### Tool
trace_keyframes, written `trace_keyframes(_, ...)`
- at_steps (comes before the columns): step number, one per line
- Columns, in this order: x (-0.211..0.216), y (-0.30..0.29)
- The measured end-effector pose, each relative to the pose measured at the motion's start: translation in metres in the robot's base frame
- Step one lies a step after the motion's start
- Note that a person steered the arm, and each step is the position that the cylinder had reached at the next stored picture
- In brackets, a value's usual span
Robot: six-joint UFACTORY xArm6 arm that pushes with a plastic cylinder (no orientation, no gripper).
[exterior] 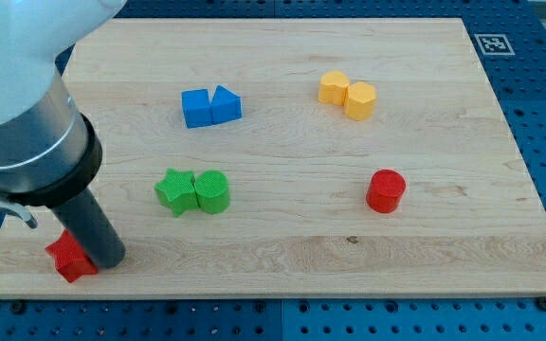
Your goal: Move the arm to the bottom center
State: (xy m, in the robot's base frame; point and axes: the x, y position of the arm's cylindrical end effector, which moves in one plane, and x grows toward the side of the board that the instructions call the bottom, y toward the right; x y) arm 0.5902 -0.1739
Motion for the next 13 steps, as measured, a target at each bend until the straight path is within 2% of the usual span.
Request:
trace_keyframes(2, 0.003, 0.017)
trace_keyframes(4, 0.004, 0.079)
trace_keyframes(8, 0.004, 0.091)
trace_keyframes(10, 0.027, 0.123)
trace_keyframes(13, 0.028, 0.142)
